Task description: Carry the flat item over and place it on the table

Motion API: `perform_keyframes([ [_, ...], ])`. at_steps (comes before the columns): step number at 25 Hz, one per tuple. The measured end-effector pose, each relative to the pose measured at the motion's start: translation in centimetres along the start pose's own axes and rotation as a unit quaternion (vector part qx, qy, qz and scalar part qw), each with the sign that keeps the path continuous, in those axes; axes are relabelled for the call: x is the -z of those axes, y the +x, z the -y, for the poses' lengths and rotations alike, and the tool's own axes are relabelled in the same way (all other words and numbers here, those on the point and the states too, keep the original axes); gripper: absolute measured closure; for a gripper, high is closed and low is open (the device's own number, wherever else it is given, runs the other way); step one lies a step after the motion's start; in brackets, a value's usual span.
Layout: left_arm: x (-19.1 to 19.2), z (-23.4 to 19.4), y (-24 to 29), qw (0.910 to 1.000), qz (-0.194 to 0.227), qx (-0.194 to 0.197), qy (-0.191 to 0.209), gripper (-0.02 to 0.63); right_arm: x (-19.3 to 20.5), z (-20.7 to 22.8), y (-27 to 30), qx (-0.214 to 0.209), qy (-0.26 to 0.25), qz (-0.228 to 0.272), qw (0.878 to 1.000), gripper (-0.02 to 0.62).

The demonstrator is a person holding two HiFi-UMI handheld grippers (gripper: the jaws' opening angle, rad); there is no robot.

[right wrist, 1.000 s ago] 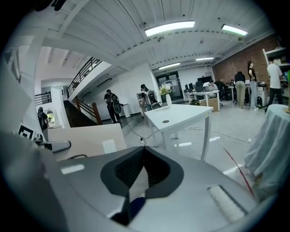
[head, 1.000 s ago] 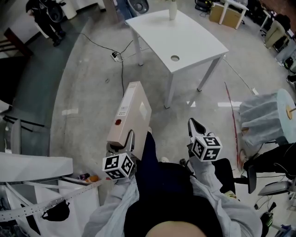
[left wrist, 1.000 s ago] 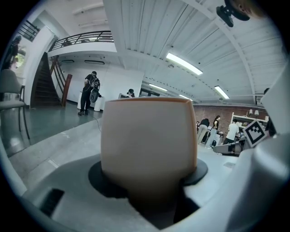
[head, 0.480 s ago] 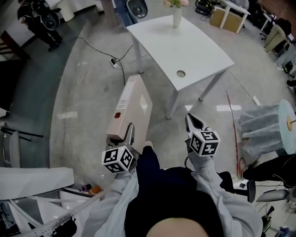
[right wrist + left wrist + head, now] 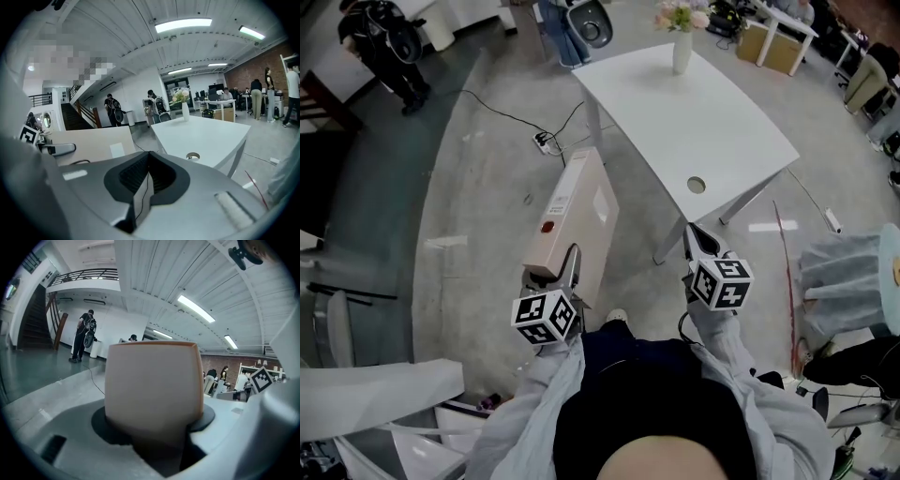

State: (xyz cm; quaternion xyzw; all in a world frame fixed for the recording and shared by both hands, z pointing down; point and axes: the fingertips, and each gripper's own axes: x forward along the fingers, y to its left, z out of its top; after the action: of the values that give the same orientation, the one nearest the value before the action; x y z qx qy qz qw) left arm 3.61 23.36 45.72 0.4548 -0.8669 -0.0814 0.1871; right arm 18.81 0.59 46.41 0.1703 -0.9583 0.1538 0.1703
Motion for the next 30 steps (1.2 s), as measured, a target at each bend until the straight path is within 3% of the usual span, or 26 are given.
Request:
perform_keyframes([
  [7, -1.7, -4.9, 2.1, 0.9999, -0.005, -0.017, 0.001, 0.325, -1.4, -2.4, 6.0, -0.011, 0.003, -0.005, 1.000, 0.583],
  [19, -0.4, -9.6, 4.3, 0.9970, -0.031, -0.056, -0.043, 0.325, -0.2, -4.9, 12.6, -0.043, -0.010, -0.060, 0.997, 0.583],
  [23, -0.5, -10.7, 6.8, 0.9965, -0.033, -0.061, -0.046, 0.325, -0.7, -4.5, 15.3, -0.050, -0.019, -0.064, 0.997, 0.583],
  [30, -4.1, -13.0, 14.1, 0.9969, -0.032, -0.059, -0.041, 0.324, -4.9, -2.8, 22.1, -0.053, -0.008, -0.057, 0.997, 0.583],
])
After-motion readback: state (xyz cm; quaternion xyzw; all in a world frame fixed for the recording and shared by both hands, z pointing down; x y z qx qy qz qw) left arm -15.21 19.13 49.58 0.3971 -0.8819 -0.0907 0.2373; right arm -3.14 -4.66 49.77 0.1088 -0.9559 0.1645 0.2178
